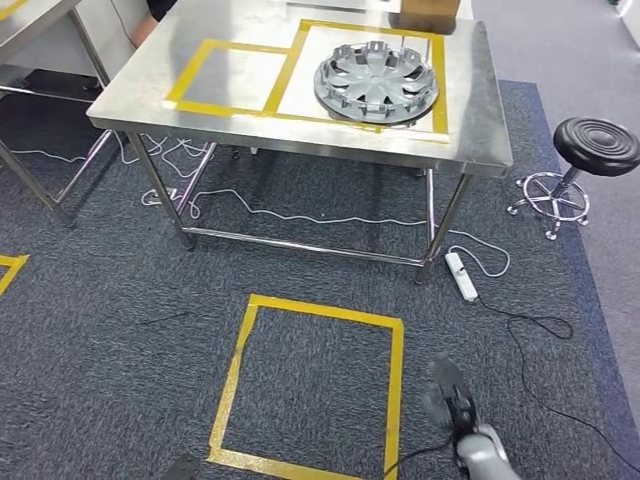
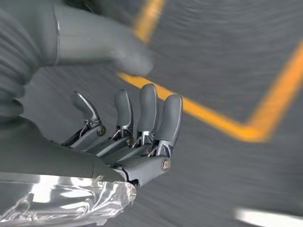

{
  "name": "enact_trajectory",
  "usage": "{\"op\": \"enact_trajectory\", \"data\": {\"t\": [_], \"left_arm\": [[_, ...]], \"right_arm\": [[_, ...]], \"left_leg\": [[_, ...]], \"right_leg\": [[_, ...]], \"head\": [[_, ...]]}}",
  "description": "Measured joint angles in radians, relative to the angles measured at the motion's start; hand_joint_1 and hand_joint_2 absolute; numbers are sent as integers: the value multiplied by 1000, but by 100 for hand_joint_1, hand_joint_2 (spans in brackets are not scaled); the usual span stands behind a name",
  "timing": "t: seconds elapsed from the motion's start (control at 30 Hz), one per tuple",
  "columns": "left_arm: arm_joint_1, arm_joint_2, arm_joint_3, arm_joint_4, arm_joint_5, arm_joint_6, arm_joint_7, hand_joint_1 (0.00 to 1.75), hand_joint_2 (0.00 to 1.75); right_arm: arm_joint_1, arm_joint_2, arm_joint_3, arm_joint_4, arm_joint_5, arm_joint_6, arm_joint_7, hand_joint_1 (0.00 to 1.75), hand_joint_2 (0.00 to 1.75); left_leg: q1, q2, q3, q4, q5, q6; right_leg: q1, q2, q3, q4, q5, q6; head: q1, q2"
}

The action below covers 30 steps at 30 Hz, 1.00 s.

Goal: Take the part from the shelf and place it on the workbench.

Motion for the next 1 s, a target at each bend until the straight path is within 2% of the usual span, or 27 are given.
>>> {"op": "enact_trajectory", "data": {"t": [0.07, 0.1, 0.13, 0.2, 0.23, 0.27, 0.3, 0.33, 0.37, 0.43, 0.47, 0.57, 0.6, 0.63, 0.73, 0.77, 0.8, 0.83, 0.93, 0.97, 1.0], "left_arm": [[2, 1, 6, 0, 0, 1, -1, 0, 175], [3, 2, 8, 0, 0, 1, -3, 0, 175], [3, 2, 9, 0, 0, 1, -6, 0, 175], [3, 4, 9, 0, 0, 1, -16, 0, 175], [3, 4, 9, 0, 0, 1, -19, 0, 175], [3, 5, 10, 0, 0, 0, -22, 0, 175], [3, 5, 10, 0, 0, -1, -24, 0, 175], [3, 4, 10, 0, 0, -1, -26, 0, 175], [3, 4, 10, 0, 0, -2, -29, 0, 175], [1, 4, 10, 0, 0, 0, -33, 0, 175], [0, 5, 9, 0, 0, 0, -34, 0, 175], [0, 4, 9, 0, 0, 4, -34, 0, 175], [0, 4, 9, 0, 0, 6, -34, 0, 175], [0, 4, 9, 0, 0, 9, -35, 0, 175], [-2, 3, 9, 0, 0, 15, -36, 0, 175], [-2, 2, 9, 0, 0, 15, -36, 0, 175], [-2, 2, 9, 0, 0, 15, -36, 0, 175], [-2, 0, 9, 0, 0, 15, -36, 0, 175], [-3, -4, 9, 0, 0, 13, -36, 0, 175], [-2, -5, 9, 0, 0, 13, -36, 0, 175], [-2, -5, 9, 0, 0, 13, -36, 0, 175]], "right_arm": [[79, 0, -95, 22, -58, 18, 41, 175, 175], [110, 2, -133, 31, -76, 27, 66, 175, 175], [135, 7, -167, 39, -88, 35, 100, 175, 175], [168, 22, -215, 53, -93, 45, 186, 175, 175], [179, 30, -232, 58, -90, 47, 229, 175, 175], [190, 38, -244, 63, -81, 47, 264, 175, 175], [198, 46, -252, 66, -68, 44, 290, 175, 175], [203, 51, -255, 69, -50, 39, 310, 175, 175], [205, 56, -256, 70, -27, 32, 325, 175, 175], [203, 64, -254, 74, 21, 20, 348, 175, 175], [202, 67, -252, 75, 40, 18, 356, 175, 175], [206, 70, -240, 79, 77, 12, 372, 175, 175], [207, 71, -234, 80, 91, 9, 376, 175, 175], [207, 73, -226, 81, 105, 6, 378, 175, 175], [207, 80, -207, 81, 130, -4, 367, 175, 175], [207, 81, -203, 81, 133, -7, 360, 175, 175], [208, 82, -200, 81, 136, -9, 352, 175, 175], [208, 82, -197, 81, 138, -10, 345, 175, 175], [208, 84, -190, 81, 140, -12, 337, 175, 175], [208, 84, -188, 81, 140, -12, 337, 175, 175], [208, 84, -188, 81, 140, -12, 336, 175, 175]], "left_leg": [[0, 1, -4, 2, -2, 20], [1, 2, -7, 2, 1, 27], [1, 3, -10, 2, 5, 33], [0, 6, -18, 2, 10, 41], [0, 8, -21, 2, 13, 42], [0, 9, -24, 2, 15, 42], [0, 9, -25, 2, 17, 41], [0, 9, -26, 2, 18, 39], [1, 9, -26, 2, 20, 35], [-1, 9, -28, 3, 25, 25], [-3, 9, -29, 2, 28, 18], [-3, 9, -31, -5, 38, -2], [-2, 10, -32, -7, 36, -3], [-3, 9, -33, -11, 37, 7], [-6, 8, -37, -18, 47, 59], [-6, 8, -38, -19, 51, 63], [-6, 9, -39, -22, 54, 58], [-5, 9, -39, -25, 59, 47], [-1, 9, -41, -34, 70, 1], [-1, 9, -42, -35, 72, -7], [0, 9, -44, -35, 74, -11]], "right_leg": [[-2, 3, -8, 13, -9, 7], [-4, 6, -18, 36, -28, 11], [-6, 9, -37, 79, -59, 16], [-8, 12, -90, 214, -135, 21], [-9, 13, -112, 274, -161, 22], [-10, 13, -117, 302, -169, 22], [-12, 13, -103, 290, -158, 22], [-14, 13, -67, 237, -132, 21], [-17, 13, -21, 160, -103, 22], [-19, 16, 49, 38, -70, 21], [-18, 18, 60, 14, -68, 19], [-14, 22, 52, 15, -60, 2], [-13, 23, 49, 14, -57, -2], [-13, 25, 46, 13, -54, -5], [-11, 29, 39, 12, -48, -9], [-10, 29, 38, 12, -46, -12], [-9, 29, 35, 12, -44, -15], [-8, 29, 33, 12, -42, -17], [-6, 29, 26, 13, -38, -20], [-6, 29, 24, 14, -36, -20], [-6, 29, 22, 14, -35, -20]], "head": [[4, 0], [7, 0], [8, 0], [12, 0], [12, 0], [12, 0], [12, 0], [12, 0], [12, 0], [12, 0], [12, 0], [12, 0], [11, 0], [10, 0], [7, 0], [7, 0], [7, 0], [7, 0], [8, 0], [8, 0], [8, 0]]}}
